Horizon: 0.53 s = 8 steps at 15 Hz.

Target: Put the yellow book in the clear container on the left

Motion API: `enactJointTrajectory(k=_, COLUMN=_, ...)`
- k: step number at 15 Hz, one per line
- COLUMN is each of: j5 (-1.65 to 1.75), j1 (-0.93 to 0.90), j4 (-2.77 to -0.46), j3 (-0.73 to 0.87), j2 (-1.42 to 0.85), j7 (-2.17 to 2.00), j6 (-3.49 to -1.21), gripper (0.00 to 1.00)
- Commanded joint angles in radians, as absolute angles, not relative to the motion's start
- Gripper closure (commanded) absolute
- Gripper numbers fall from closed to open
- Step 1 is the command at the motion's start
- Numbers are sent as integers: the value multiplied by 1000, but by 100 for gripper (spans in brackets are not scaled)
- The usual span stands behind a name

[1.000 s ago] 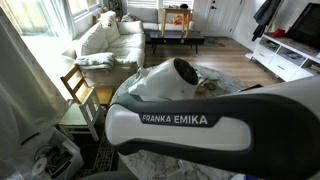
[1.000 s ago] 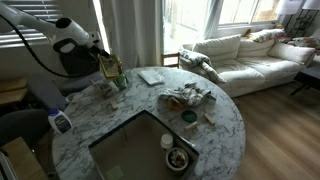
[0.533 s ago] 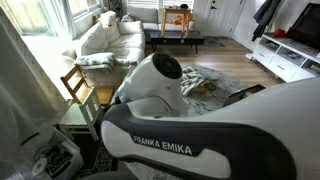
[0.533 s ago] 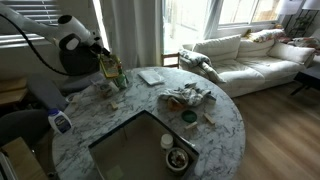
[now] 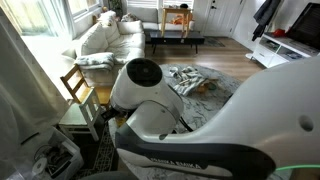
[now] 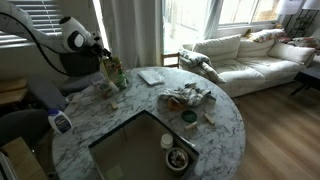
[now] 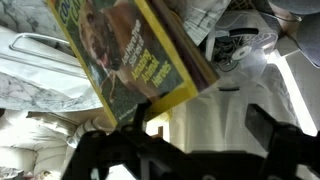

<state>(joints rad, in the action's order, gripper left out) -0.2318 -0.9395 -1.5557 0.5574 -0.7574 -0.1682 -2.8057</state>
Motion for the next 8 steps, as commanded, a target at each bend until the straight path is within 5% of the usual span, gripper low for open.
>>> enactJointTrajectory(k=1, j5=-43, j1=-858, j4=-1509, j3=479, j2=-745, j7=-300, j6=-2728, gripper=0)
enactJointTrajectory(k=8, j5=149, j1=-757, j4=-1449, j3=364, j2=-716, j7=-392, j6=-2566, gripper=0)
